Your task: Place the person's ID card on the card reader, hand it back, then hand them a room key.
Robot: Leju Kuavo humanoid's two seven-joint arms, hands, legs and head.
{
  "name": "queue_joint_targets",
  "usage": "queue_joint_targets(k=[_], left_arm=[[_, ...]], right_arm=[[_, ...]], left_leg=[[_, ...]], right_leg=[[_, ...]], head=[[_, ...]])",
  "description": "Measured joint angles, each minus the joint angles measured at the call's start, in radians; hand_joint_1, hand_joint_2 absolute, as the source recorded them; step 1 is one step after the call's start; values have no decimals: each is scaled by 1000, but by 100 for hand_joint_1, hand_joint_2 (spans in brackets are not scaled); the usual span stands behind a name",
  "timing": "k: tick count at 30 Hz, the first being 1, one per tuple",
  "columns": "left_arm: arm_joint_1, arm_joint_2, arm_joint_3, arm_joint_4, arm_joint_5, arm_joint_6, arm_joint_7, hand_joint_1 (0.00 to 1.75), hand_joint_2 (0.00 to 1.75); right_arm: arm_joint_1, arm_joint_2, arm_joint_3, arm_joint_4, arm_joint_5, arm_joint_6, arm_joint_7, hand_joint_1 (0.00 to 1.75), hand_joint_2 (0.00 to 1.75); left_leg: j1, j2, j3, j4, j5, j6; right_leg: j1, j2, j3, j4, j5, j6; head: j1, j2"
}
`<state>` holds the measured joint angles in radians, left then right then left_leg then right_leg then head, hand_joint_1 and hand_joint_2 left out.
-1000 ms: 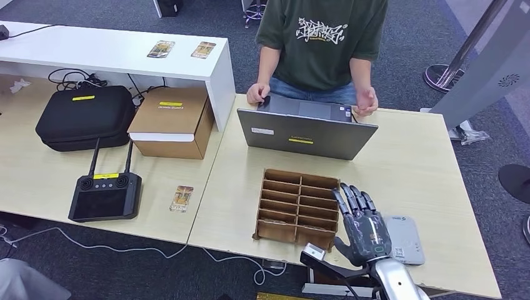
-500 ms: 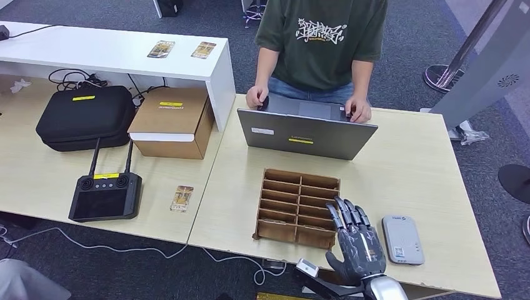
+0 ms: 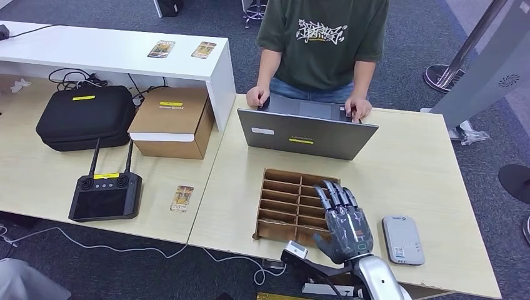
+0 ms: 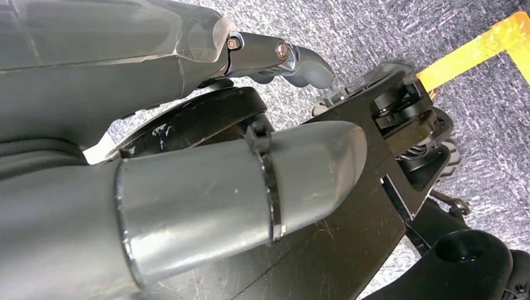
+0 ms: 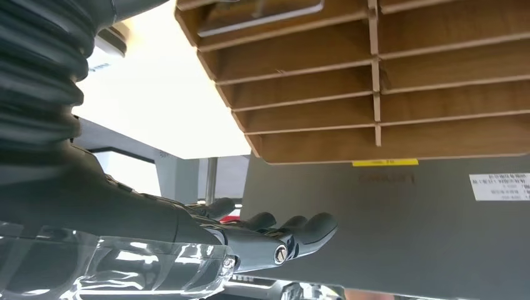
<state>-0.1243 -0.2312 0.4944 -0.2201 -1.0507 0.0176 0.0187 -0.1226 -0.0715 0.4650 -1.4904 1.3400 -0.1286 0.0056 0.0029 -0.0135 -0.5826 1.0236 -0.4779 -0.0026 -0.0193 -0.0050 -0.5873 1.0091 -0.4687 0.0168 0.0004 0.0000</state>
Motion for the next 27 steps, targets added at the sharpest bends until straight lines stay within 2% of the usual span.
queue_joint_targets(k=[11,27], left_arm=[[0,13,6,0,15,-17,2,0,0],[1,13,18,0,26,7,12,0,0]], right_arm=[[-8,8,0,16,0,7,1,0,175],[49,8,-20,7,10,22,12,0,175]], left_leg=[[0,0,0,0,0,0],[0,1,0,0,0,0]], right_leg=[[0,0,0,0,0,0],[0,0,0,0,0,0]], head=[[0,0],[0,0]])
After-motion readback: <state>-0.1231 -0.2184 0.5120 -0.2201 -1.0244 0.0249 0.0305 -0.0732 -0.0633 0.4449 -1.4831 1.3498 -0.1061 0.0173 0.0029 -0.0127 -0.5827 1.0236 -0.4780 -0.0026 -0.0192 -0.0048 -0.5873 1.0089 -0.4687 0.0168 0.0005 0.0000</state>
